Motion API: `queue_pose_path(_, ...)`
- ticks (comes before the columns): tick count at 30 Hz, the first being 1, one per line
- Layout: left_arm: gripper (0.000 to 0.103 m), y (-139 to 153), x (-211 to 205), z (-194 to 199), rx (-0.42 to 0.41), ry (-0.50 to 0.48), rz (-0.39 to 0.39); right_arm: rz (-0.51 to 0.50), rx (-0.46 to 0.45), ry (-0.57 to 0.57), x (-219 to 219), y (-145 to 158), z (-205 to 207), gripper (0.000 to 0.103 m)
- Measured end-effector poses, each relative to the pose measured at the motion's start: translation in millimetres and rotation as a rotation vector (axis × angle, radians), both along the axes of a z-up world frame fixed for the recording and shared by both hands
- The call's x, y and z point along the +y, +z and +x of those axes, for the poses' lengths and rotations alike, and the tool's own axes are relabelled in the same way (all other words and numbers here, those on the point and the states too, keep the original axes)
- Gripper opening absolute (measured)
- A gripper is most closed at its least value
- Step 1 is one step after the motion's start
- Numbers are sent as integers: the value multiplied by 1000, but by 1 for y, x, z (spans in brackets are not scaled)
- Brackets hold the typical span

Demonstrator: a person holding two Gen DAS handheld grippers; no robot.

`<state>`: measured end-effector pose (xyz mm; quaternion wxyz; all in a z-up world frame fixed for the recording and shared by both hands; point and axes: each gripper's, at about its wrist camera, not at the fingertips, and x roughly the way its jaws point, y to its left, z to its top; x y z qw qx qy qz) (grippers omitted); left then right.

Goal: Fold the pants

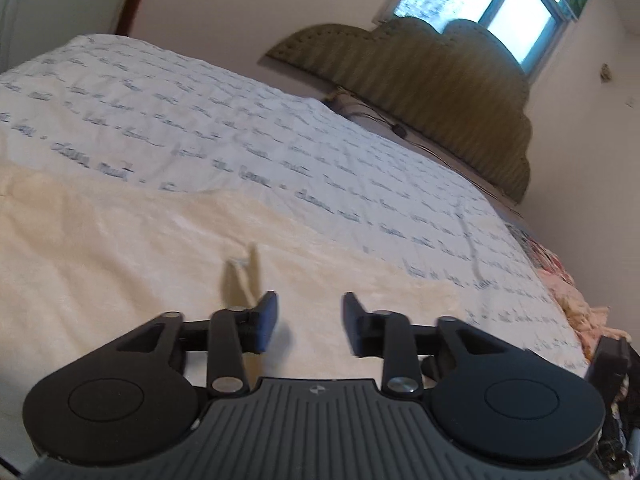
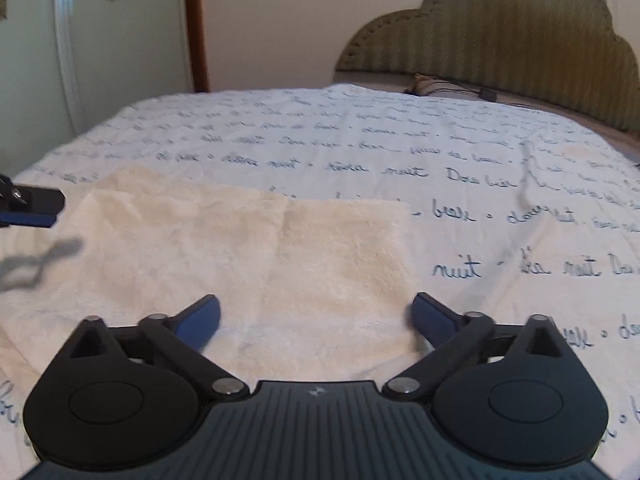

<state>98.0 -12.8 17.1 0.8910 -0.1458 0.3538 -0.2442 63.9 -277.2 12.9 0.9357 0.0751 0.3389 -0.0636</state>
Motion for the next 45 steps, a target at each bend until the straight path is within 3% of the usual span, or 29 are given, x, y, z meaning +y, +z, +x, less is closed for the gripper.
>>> queue_pose_path(5,50,-19,-29,-5,2,-61,177,34,-12,-4,-6,-5,-9,103)
queue_pose_path(10,50,-22,-24,-14,-26,-53,169,131,0,-45,-19,-12,-11,103)
queue_pose_path(16,50,-16,-14,-19,-42,-25,141,134,-8,-47,-19,-12,-12,103)
queue_pose_path(18,55,-13,-8,-21,-46,-24,133,151,-10,-57,-21,-10,-16,103)
queue_pose_path(20,60,-14,-5,-22,-38,-32,165,175,-32,-109,-23,-4,-25,103)
queue_pose_path(22,60,-18,-7,-23,-31,-71,224,195,-79,-89,-20,6,-35,103)
queue_pose_path(25,60,-24,-8,-28,-52,-60,277,59,-22,-28,0,10,-33,103)
queue_pose_path(27,60,-23,2,-32,-62,-45,253,-40,45,-10,12,5,-28,103)
queue_pose_path(30,61,-15,28,-36,-70,22,212,-66,-47,-10,24,25,-38,103)
queue_pose_path(34,68,0,77,-45,-85,164,189,-182,-224,126,72,58,-44,103)
queue_pose_path(40,79,20,158,-62,-69,393,127,-345,-263,366,171,55,-26,103)
queue_pose_path(45,84,28,224,-75,9,503,-21,-297,-309,605,232,63,-21,103)
